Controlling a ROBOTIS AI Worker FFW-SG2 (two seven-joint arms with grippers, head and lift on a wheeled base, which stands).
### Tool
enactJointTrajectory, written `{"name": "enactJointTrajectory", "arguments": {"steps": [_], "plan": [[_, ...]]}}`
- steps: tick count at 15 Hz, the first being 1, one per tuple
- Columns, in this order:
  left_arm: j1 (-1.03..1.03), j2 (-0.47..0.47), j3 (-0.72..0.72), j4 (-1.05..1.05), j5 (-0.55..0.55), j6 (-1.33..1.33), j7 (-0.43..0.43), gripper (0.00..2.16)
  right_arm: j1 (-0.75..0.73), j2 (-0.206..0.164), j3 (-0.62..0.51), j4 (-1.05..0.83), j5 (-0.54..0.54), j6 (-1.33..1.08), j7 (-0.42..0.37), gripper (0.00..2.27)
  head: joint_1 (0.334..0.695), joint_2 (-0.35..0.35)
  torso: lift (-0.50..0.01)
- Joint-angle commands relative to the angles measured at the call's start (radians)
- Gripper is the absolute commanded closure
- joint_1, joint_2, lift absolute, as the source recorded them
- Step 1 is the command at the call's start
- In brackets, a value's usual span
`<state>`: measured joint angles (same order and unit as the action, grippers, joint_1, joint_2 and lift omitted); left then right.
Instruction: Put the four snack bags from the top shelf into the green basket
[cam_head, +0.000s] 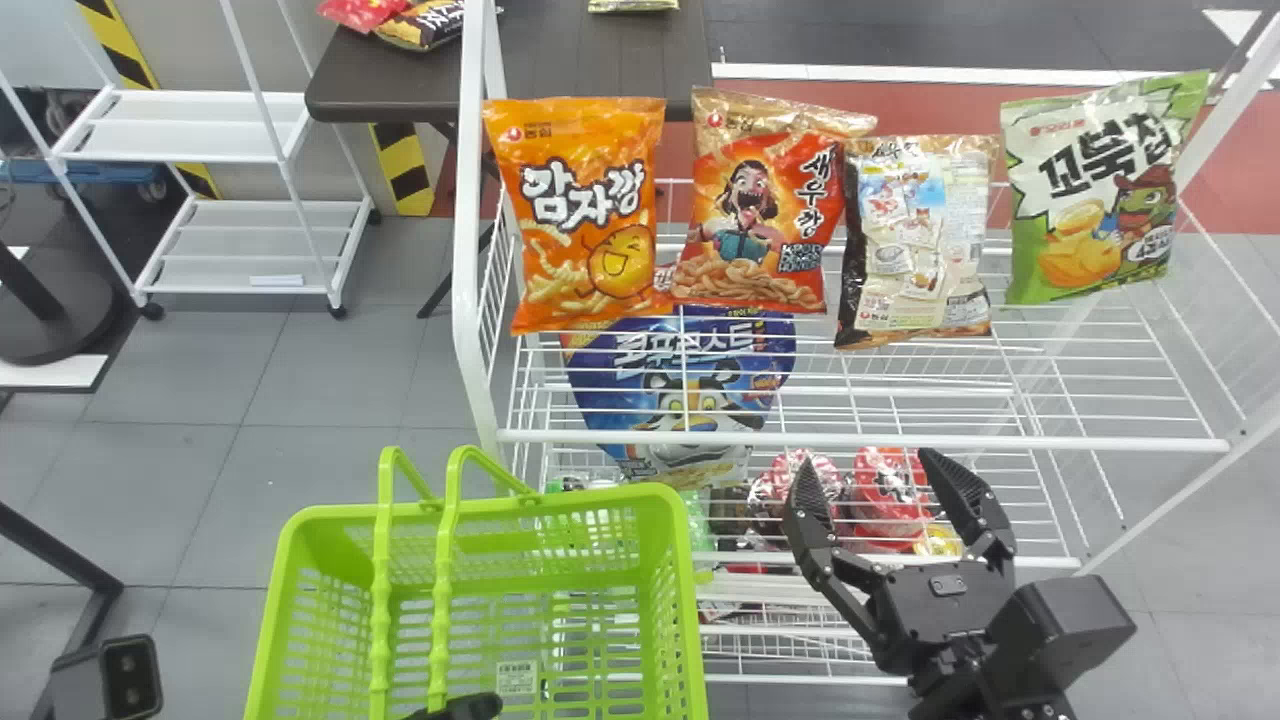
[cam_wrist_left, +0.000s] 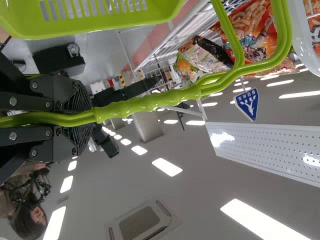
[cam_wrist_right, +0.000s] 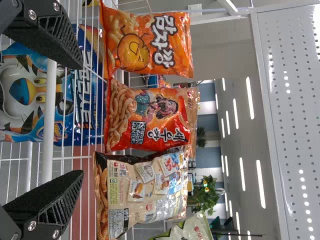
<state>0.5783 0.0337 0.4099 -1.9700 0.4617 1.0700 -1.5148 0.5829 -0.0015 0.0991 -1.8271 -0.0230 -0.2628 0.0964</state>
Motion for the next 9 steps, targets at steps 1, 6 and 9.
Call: {"name": "enactJointTrajectory", "arguments": {"steps": [1, 6, 9], "plan": [[0.0, -0.001, 0.0, 0.007, 0.002, -0.003, -0.001, 2.15, 0.0, 0.002, 0.002, 0.0, 0.0, -0.002, 0.0, 0.06, 0.695, -0.002, 0.0], [0.003, -0.001, 0.004, 0.011, 0.006, -0.003, -0.005, 2.15, -0.008, 0.002, 0.011, 0.006, -0.001, -0.002, 0.0, 0.06, 0.695, 0.007, 0.0], [0.003, -0.001, 0.004, 0.011, 0.006, -0.003, -0.005, 2.15, -0.017, 0.002, 0.022, 0.009, -0.005, 0.001, 0.0, 0.06, 0.695, 0.015, 0.0]]}}
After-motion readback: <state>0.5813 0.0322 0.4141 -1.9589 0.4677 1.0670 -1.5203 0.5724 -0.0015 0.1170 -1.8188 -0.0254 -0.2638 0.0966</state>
